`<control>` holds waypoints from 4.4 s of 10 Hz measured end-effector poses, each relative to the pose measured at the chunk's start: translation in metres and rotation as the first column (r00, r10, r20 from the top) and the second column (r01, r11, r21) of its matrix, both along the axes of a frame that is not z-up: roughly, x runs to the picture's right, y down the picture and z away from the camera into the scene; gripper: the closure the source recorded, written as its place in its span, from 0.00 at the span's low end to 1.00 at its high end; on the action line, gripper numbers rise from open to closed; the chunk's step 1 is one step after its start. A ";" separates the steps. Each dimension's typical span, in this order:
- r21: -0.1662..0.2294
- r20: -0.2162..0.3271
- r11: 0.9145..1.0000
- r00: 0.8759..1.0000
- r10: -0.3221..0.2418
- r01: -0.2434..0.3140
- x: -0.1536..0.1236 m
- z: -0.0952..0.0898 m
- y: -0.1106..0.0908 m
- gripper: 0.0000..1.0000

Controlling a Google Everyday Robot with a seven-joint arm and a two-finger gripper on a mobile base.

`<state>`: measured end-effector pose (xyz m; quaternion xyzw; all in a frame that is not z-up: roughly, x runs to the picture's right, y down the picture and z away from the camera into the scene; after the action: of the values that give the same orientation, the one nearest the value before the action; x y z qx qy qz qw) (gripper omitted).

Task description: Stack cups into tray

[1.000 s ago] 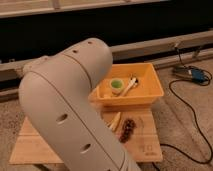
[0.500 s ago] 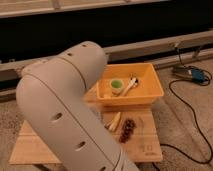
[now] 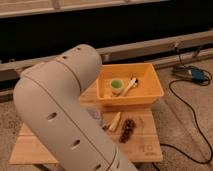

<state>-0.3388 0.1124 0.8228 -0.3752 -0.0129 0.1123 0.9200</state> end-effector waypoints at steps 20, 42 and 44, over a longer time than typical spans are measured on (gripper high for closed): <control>0.108 -0.130 0.990 0.986 0.105 -0.092 0.151 -0.064 -0.076 0.87; 0.192 -0.315 0.953 0.905 0.287 -0.236 0.413 0.063 -0.202 0.54; 0.195 -0.316 0.952 0.904 0.288 -0.235 0.413 0.068 -0.203 0.32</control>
<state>0.0744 -0.0906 0.8905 -0.2738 0.0878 0.2969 0.9106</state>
